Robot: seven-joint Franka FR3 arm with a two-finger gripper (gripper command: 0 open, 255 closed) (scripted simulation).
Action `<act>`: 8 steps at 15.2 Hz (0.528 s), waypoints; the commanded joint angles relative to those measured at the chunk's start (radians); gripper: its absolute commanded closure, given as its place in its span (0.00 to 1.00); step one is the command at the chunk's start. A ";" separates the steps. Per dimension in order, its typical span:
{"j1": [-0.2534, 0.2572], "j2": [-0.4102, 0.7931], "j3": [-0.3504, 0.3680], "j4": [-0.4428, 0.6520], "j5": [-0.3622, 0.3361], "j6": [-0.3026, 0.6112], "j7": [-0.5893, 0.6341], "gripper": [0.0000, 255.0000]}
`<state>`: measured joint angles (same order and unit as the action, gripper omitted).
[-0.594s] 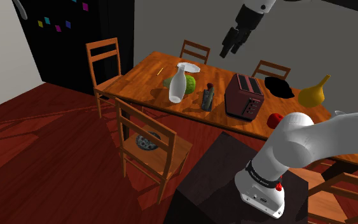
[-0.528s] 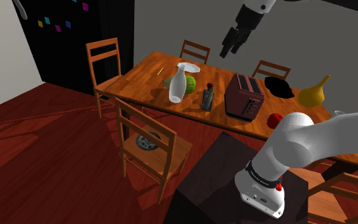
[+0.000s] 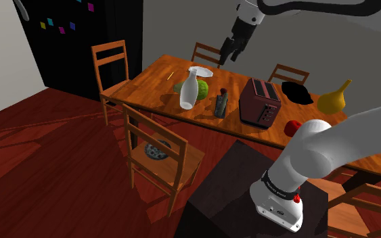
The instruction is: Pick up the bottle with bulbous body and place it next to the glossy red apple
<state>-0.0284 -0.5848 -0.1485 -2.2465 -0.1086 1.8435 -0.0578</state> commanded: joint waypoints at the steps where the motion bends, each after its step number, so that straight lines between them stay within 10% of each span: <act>1: 0.001 0.079 -0.021 0.033 0.004 0.043 -0.015 0.00; 8: 0.003 0.334 -0.090 0.149 0.046 0.163 -0.081 0.00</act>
<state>-0.0245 -0.2839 -0.2286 -2.1144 -0.0694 1.9932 -0.1277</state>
